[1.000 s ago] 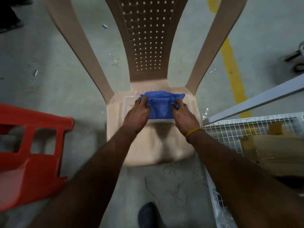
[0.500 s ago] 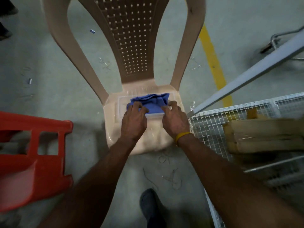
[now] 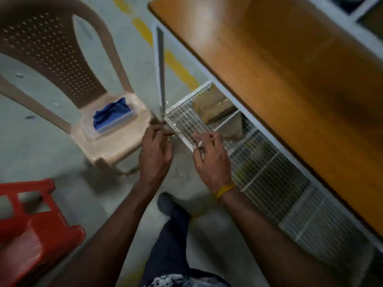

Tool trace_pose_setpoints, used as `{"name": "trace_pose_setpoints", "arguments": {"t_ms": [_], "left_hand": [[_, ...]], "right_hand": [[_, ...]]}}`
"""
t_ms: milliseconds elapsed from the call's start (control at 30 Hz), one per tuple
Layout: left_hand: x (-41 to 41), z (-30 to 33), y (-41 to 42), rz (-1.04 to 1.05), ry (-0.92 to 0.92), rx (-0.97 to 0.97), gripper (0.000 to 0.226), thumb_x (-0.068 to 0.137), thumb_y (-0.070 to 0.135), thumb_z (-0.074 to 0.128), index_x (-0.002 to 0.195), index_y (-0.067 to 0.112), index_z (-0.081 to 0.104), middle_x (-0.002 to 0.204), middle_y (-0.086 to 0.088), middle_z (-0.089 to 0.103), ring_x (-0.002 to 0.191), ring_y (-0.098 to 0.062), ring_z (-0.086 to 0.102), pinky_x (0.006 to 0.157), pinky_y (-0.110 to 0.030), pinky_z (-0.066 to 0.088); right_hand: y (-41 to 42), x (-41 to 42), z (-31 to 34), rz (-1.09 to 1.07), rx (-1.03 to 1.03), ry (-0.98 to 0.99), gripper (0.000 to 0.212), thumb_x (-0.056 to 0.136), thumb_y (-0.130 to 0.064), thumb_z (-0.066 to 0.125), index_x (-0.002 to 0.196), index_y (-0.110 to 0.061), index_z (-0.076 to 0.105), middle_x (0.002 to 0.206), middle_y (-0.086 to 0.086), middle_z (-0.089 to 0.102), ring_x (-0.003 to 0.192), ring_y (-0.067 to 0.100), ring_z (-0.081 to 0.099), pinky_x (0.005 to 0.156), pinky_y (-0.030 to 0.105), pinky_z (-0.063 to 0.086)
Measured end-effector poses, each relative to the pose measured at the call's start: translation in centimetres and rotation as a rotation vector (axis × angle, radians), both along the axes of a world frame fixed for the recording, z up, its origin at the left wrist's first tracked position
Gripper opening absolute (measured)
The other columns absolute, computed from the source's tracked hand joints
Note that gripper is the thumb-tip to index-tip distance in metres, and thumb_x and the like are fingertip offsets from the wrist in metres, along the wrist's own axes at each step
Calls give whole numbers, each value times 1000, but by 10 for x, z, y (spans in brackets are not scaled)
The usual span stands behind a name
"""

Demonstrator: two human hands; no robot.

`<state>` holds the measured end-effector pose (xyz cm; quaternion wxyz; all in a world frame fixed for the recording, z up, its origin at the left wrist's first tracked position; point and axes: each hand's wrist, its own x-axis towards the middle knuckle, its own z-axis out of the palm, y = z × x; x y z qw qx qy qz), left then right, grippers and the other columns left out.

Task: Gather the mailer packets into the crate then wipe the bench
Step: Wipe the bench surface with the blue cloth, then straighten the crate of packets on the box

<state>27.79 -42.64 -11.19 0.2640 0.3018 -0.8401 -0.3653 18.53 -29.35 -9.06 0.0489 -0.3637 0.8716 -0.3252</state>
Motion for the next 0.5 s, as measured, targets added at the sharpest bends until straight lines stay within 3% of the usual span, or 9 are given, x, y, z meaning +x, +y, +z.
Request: {"name": "trace_pose_setpoints", "arguments": {"t_ms": [133, 300, 400, 500], "left_hand": [[1, 51, 117, -179, 104, -31, 26, 87, 3, 54, 108, 11, 68, 111, -6, 54, 97, -25, 60, 78, -40, 54], [13, 93, 268, -452, 140, -10, 26, 90, 2, 54, 108, 14, 66, 109, -2, 56, 84, -13, 57, 70, -13, 41], [12, 109, 349, -660, 120, -30, 25, 91, 8, 53, 109, 19, 65, 110, -1, 57, 84, -11, 57, 69, -22, 45], [10, 129, 426, -881, 148, -45, 22, 92, 11, 52, 108, 18, 65, 107, 2, 56, 88, -12, 56, 69, -24, 47]], "right_hand": [[134, 30, 55, -156, -76, 78, 26, 94, -25, 50, 118, -21, 58, 121, 4, 48, 92, 22, 60, 67, 41, 54], [295, 82, 89, -456, -106, 139, 26, 95, -23, 53, 120, -20, 59, 119, 1, 46, 92, 17, 57, 68, 39, 54], [383, 113, 98, -667, -112, 139, 26, 96, -23, 53, 120, -21, 59, 119, -2, 46, 91, 16, 59, 66, 40, 56], [459, 142, 113, -878, -111, 170, 25, 96, -24, 55, 121, -26, 58, 121, -5, 44, 90, 10, 59, 65, 29, 55]]}}
